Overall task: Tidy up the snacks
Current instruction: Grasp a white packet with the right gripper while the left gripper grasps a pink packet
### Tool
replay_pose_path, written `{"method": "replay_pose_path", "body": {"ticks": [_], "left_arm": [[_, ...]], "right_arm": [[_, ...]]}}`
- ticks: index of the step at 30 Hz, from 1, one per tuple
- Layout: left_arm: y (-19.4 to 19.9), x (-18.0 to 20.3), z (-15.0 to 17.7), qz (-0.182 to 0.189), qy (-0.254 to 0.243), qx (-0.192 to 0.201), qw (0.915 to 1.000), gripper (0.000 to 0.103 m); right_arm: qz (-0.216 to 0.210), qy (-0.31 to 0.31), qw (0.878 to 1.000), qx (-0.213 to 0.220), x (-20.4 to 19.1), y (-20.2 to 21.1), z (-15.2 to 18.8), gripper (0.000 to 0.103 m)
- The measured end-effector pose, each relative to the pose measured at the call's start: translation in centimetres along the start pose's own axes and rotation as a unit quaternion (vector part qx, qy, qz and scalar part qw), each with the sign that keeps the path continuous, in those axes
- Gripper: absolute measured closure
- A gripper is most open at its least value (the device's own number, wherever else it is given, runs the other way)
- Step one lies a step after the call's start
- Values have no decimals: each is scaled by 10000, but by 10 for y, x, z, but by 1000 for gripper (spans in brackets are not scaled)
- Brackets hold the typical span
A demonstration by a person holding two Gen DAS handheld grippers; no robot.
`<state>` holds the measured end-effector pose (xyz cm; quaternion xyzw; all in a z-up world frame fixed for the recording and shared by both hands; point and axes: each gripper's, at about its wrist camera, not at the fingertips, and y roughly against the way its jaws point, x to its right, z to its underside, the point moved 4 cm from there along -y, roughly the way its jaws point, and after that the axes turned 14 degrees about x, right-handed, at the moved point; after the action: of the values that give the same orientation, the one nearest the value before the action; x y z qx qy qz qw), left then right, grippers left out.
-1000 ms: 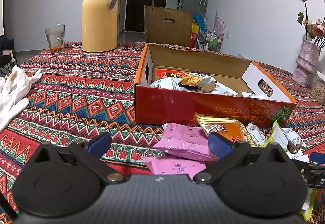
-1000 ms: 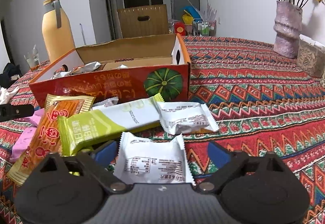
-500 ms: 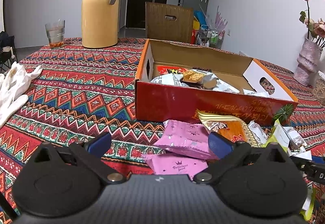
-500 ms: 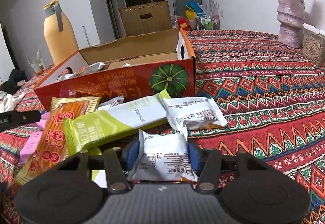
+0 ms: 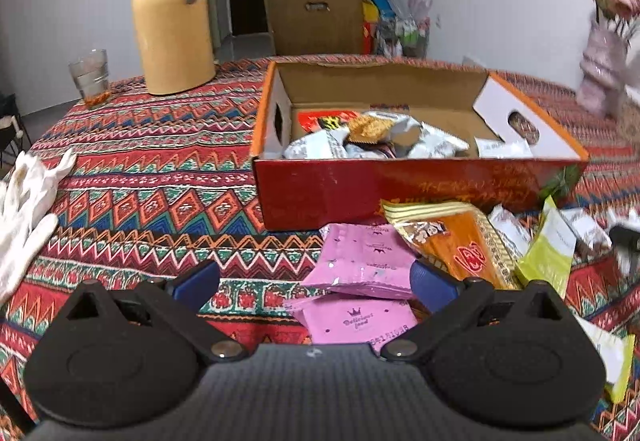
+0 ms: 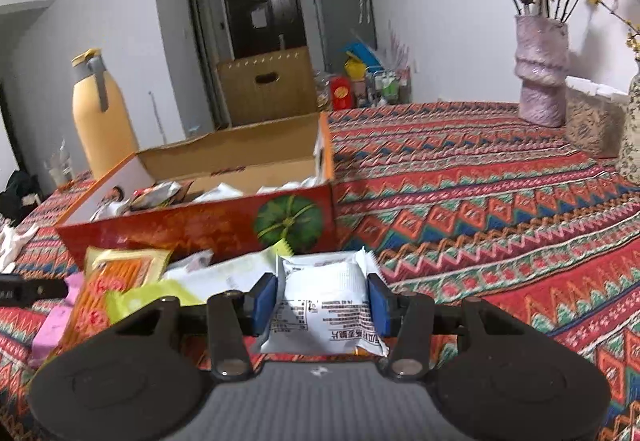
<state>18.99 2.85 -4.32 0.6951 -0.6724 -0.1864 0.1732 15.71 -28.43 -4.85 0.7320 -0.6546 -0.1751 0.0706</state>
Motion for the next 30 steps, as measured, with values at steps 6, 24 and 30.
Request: {"method": "replay_pose_path", "body": {"ticks": [6,24,30], "left_arm": [[-11,12,-2,55,-315,-288,9991,0],[-51,24,-1,-231,-390,-647,9969,0],[-58,26,-2,-94,-186,-639,9977,19]], "right_arm": [[111,-212,9997,47,17,-14,0,55],[-131,-570,9982,166,27,-18,10,55],[-195,-530,9982,176,24,-18,12,55]]}}
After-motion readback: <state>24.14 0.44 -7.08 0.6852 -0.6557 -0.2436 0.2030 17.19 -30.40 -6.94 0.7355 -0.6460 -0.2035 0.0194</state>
